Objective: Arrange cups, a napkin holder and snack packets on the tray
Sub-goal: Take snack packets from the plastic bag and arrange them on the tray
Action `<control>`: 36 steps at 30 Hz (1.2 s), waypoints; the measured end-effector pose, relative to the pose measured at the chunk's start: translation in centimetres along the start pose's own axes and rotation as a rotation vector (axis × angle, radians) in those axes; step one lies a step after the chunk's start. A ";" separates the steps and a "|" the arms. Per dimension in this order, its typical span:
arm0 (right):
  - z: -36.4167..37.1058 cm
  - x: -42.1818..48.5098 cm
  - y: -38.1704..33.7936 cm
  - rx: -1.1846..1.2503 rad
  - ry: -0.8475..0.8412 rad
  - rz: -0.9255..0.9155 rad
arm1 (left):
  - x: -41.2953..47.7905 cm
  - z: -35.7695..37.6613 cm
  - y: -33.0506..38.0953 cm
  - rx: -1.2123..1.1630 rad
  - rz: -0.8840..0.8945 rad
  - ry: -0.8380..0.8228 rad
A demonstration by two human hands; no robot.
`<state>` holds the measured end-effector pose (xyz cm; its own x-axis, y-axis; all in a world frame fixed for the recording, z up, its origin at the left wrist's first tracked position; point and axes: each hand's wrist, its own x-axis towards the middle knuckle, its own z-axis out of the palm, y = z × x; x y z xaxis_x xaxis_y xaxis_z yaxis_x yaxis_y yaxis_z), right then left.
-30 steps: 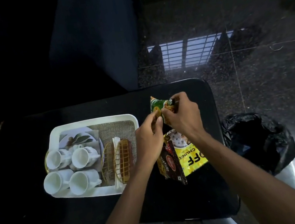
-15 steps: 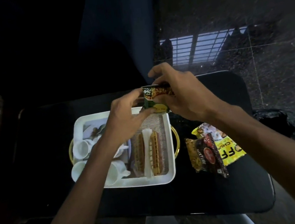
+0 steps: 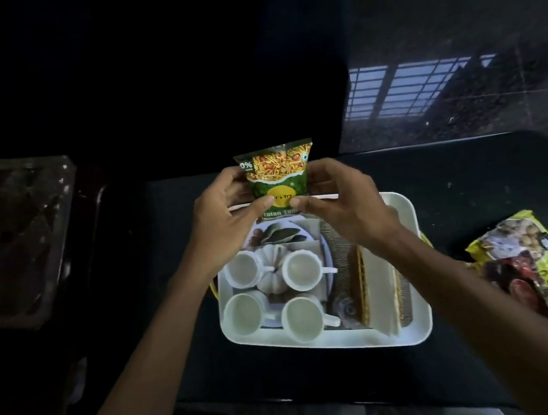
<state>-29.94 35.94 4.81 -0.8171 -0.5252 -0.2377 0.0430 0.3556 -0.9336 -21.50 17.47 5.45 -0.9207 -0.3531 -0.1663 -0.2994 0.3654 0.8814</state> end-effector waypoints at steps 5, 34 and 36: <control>5.2 1.7 2.2 -0.021 0.064 0.095 | 0.3 -1.2 -4.5 -0.013 -0.097 0.088; 2.0 -3.5 3.5 -0.051 0.388 0.255 | -3.3 3.7 -0.3 -0.156 -0.120 0.297; -1.1 -6.2 3.7 -0.090 0.418 0.271 | -4.4 7.2 2.1 -0.172 -0.043 0.156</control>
<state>-25.38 41.38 3.09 -0.9445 -0.0563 -0.3237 0.2512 0.5111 -0.8220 -19.86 26.00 4.82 -0.8545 -0.4984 -0.1466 -0.2777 0.1997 0.9397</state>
